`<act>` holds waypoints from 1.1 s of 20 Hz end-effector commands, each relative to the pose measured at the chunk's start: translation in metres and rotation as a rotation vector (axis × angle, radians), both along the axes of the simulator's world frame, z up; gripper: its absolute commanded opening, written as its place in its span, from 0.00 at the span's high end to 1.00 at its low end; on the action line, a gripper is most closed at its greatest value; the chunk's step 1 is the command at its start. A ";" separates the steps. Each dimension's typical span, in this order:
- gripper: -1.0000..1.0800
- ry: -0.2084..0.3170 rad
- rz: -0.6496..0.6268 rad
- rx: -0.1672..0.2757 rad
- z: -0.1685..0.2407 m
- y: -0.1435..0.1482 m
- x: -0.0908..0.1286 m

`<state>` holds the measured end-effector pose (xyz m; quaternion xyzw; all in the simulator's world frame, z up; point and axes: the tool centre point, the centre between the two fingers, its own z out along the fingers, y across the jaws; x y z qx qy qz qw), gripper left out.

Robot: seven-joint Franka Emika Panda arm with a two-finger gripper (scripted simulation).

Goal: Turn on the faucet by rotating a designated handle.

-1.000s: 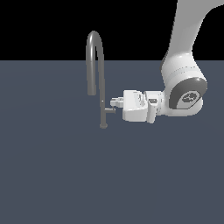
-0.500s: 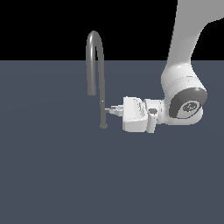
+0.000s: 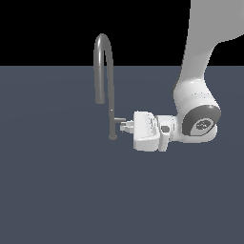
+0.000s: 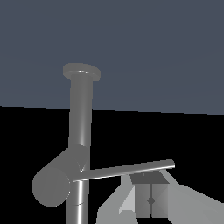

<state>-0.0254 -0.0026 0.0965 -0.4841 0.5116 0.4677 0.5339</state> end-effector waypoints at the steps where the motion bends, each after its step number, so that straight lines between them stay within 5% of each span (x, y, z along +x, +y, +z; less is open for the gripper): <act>1: 1.00 0.007 -0.001 -0.001 -0.009 0.000 0.001; 11: 1.00 0.037 -0.003 -0.004 -0.051 -0.001 0.007; 13: 1.00 -0.013 0.006 0.005 -0.021 -0.002 0.018; 22: 1.00 0.019 0.000 0.000 -0.051 -0.003 0.030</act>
